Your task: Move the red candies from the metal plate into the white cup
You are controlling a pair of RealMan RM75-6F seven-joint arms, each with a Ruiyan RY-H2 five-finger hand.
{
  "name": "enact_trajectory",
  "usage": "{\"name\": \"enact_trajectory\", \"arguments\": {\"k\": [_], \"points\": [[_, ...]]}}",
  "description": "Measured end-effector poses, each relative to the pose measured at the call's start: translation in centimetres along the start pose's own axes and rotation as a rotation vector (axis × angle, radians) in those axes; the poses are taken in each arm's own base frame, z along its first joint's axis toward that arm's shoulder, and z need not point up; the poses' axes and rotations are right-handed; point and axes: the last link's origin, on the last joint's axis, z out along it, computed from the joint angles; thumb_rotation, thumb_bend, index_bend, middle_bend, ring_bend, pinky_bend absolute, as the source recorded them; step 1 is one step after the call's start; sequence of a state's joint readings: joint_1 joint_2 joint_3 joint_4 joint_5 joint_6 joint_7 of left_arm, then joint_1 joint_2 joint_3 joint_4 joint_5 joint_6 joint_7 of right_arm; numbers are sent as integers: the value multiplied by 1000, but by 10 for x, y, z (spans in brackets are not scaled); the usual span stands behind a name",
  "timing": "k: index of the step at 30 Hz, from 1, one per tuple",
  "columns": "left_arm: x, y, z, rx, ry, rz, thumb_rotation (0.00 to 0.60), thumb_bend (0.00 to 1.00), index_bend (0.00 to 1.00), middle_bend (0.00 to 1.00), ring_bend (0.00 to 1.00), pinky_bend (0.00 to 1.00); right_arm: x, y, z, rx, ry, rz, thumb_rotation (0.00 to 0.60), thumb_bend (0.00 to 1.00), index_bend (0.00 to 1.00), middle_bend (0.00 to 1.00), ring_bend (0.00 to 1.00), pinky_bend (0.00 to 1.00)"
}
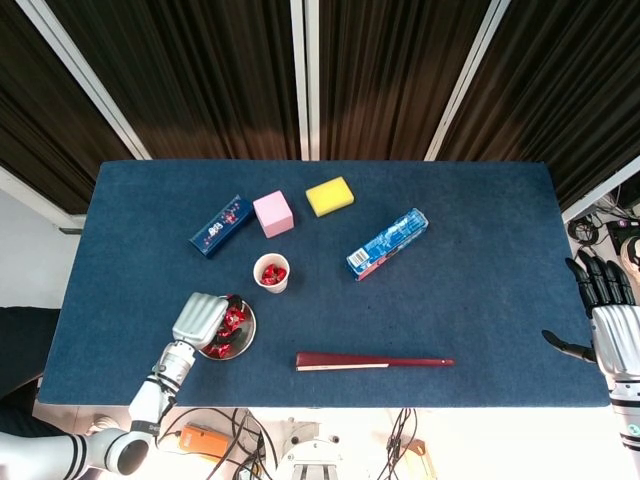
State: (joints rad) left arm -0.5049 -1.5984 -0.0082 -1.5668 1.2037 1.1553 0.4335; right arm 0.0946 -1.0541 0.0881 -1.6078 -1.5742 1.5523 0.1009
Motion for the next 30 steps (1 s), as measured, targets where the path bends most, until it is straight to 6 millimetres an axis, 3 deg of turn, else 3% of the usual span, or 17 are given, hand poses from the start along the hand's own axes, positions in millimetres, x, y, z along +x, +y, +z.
{"name": "enact_trajectory", "arguments": {"k": [21,30], "points": [[-8,-3,0,28,-12,53,524,212,459,927,837,716,-1,1,0,-3,-5,1,600,120,0,0,0,0],[-11,-7,-2,30,-27,103,523,307,514,927,837,716,-1,1,-1,-3,-4,2,600,120,0,0,0,0]]}}
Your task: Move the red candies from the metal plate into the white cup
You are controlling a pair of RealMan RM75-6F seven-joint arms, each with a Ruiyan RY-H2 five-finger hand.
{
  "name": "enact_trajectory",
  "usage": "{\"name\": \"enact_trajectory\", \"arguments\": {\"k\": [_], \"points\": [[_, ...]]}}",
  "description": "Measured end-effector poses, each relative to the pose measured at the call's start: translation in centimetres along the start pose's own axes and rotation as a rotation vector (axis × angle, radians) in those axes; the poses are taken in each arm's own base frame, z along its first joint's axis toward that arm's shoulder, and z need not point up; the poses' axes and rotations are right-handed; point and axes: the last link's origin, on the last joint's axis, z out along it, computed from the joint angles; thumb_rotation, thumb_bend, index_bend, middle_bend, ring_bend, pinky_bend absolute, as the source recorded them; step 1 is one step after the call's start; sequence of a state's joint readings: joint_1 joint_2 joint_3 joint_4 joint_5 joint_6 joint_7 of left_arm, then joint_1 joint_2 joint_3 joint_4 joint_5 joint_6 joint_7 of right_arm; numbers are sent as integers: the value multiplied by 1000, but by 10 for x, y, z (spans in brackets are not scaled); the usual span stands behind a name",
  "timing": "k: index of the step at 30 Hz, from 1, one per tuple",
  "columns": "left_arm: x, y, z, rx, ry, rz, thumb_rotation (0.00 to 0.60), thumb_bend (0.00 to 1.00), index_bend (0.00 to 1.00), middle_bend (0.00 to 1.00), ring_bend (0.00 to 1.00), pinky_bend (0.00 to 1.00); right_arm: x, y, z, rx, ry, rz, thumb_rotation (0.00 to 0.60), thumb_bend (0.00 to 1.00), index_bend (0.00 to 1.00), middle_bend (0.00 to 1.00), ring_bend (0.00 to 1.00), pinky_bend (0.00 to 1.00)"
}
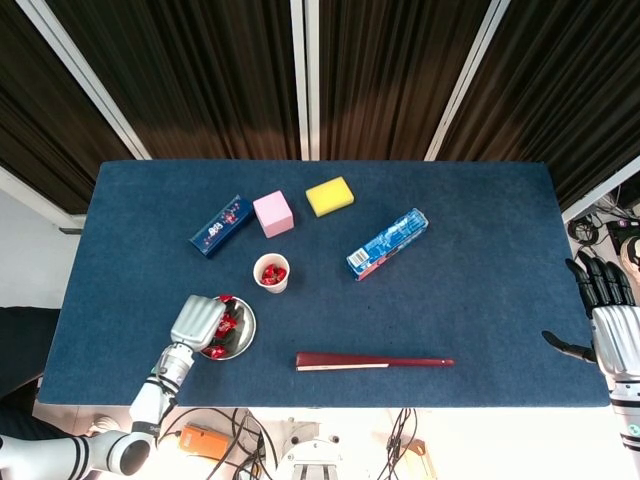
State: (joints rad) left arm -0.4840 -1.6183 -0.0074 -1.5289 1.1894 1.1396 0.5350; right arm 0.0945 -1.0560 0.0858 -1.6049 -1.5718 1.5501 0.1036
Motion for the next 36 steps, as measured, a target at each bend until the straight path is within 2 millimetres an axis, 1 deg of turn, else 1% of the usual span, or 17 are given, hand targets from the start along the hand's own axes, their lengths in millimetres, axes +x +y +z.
{"name": "enact_trajectory", "arguments": {"k": [6,11,14,17,19,23,27,30,33,36], "points": [[-2,-3,-1,-2,-14,17,525,390,580,927,837,716,0,0,-1,-1,1,3,600,120,0,0,0,0],[0,-4,-2,-5,-9,3,532,402,599,927,838,716,0,1,-2,-1,5,2,600,120,0,0,0,0],[7,-4,-3,-11,7,-31,531,402,599,928,839,716,1,1,-2,-1,8,3,600,120,0,0,0,0],[19,-2,-3,-21,40,-87,532,402,599,927,840,716,1,1,-3,-1,9,3,600,120,0,0,0,0],[33,0,-3,-36,69,-133,530,404,599,928,841,716,1,1,-3,0,12,3,600,120,0,0,0,0],[66,6,2,-81,144,-198,531,404,599,928,842,716,2,1,-4,0,14,3,600,120,0,0,0,0],[103,17,16,-136,220,-242,529,404,599,928,843,716,2,0,-4,0,15,4,600,120,0,0,0,0],[122,27,29,-171,241,-257,529,404,598,928,844,716,2,1,-4,-3,15,4,600,119,0,0,0,0],[133,36,40,-190,231,-271,528,403,598,928,844,716,2,2,-4,-8,14,4,600,120,0,0,0,0],[139,45,53,-200,214,-281,532,402,598,928,844,716,2,3,-4,-12,12,5,600,120,0,0,0,0]]}}
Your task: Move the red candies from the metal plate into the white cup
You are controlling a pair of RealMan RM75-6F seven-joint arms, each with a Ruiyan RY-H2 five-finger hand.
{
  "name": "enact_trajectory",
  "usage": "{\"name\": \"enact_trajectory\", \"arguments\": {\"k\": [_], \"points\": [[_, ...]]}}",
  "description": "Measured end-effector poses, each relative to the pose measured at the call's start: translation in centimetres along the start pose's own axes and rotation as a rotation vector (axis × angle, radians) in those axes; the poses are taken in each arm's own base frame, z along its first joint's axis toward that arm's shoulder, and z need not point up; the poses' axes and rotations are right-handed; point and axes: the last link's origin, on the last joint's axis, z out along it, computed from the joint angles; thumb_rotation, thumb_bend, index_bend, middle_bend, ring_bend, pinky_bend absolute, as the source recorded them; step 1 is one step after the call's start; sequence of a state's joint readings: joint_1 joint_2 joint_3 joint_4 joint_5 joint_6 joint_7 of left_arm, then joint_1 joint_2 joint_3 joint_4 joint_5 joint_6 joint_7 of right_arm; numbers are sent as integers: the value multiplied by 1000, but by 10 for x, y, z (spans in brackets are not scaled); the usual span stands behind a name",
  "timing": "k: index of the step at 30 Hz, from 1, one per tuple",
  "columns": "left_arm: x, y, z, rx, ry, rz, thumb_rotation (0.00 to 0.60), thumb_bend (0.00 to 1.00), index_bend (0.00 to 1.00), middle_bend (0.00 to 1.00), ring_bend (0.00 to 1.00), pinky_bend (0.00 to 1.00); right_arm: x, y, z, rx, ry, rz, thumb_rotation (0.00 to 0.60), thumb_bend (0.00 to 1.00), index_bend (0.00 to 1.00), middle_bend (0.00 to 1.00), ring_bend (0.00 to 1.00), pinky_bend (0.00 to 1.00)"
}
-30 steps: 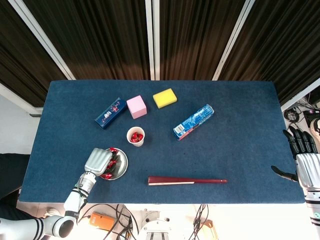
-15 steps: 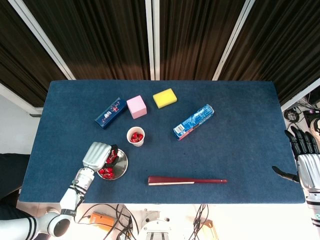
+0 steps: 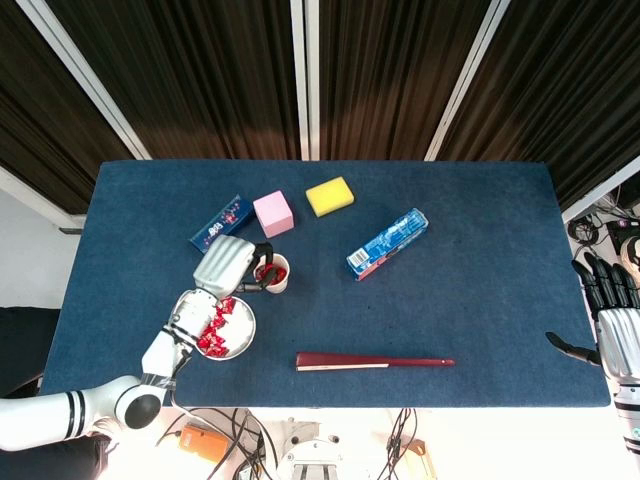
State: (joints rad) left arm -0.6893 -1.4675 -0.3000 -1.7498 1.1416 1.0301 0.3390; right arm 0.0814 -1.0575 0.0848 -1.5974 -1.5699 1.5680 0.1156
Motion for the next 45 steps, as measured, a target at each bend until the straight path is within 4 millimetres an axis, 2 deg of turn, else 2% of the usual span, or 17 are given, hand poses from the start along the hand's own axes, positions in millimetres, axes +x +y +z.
{"name": "enact_trajectory", "arguments": {"k": [5,10,15,23,29,35,39,45], "points": [[-8,3,20,25,-42,1,530,398,595,928,844,716,0,1,0,-2,1,0,600,120,0,0,0,0],[-21,-3,35,83,-86,13,531,390,587,928,845,716,0,4,-1,-11,-1,1,600,120,0,0,0,0],[-32,-8,36,111,-116,30,532,333,493,928,844,716,-1,5,0,-11,-3,3,600,120,0,0,0,0],[-29,-12,29,116,-99,30,532,262,395,928,844,716,-1,4,0,-6,-2,4,600,120,0,0,0,0],[-15,-14,13,94,-47,39,533,275,401,927,844,716,1,4,-1,-2,9,6,600,120,0,0,0,0],[2,-36,-29,102,16,75,535,294,440,927,839,716,0,3,-1,6,11,12,600,120,0,0,0,0],[-2,-55,-61,126,10,113,538,295,452,927,838,716,-1,2,0,11,9,13,600,120,0,0,0,0],[-22,-69,-75,105,-52,203,587,295,453,927,835,716,0,-1,0,22,12,10,600,120,0,0,0,0]]}}
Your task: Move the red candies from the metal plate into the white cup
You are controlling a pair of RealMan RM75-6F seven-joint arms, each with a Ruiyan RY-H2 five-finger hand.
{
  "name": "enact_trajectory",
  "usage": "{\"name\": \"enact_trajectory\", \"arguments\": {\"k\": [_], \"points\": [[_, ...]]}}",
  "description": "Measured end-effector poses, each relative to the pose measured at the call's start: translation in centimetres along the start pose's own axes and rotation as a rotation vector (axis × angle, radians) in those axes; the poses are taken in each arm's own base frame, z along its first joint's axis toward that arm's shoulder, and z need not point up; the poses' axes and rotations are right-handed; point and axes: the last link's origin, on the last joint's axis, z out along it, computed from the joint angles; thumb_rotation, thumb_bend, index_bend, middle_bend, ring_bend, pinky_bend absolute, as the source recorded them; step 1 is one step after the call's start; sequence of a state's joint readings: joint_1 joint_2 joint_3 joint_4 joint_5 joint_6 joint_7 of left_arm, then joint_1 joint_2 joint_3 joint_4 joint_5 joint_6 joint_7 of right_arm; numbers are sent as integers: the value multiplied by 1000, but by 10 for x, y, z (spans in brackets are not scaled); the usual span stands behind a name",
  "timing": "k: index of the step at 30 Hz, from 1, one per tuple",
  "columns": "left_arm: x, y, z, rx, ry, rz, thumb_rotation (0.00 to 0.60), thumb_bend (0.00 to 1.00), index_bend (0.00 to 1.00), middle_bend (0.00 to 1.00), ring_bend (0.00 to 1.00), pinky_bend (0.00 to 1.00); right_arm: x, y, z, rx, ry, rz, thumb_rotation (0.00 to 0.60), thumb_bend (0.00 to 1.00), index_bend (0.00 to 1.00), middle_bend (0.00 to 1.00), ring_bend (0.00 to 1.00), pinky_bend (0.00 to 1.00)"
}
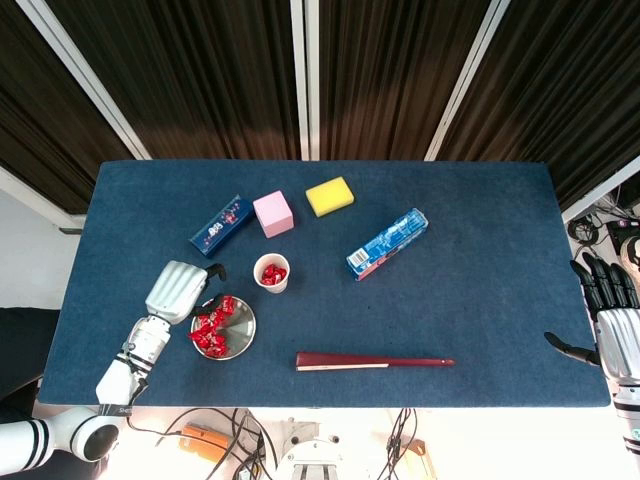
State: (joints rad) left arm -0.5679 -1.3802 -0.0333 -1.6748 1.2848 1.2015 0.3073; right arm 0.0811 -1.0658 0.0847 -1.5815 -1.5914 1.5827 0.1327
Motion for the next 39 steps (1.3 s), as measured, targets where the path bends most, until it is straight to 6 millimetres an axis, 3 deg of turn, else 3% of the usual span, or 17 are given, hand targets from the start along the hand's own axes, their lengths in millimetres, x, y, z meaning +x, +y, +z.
{"name": "enact_trajectory", "arguments": {"k": [6,12,39], "points": [[-28,4,4,-37,-56,102,600,293,453,926,834,716,0,0,-2,-4,-2,-2,600,120,0,0,0,0],[-44,8,12,-57,-86,169,600,284,453,926,834,716,1,1,-3,-11,-1,-4,600,120,0,0,0,0],[-59,8,18,-24,-164,266,600,235,438,926,833,716,-1,3,-2,-19,-9,-5,600,120,0,0,0,0]]}}
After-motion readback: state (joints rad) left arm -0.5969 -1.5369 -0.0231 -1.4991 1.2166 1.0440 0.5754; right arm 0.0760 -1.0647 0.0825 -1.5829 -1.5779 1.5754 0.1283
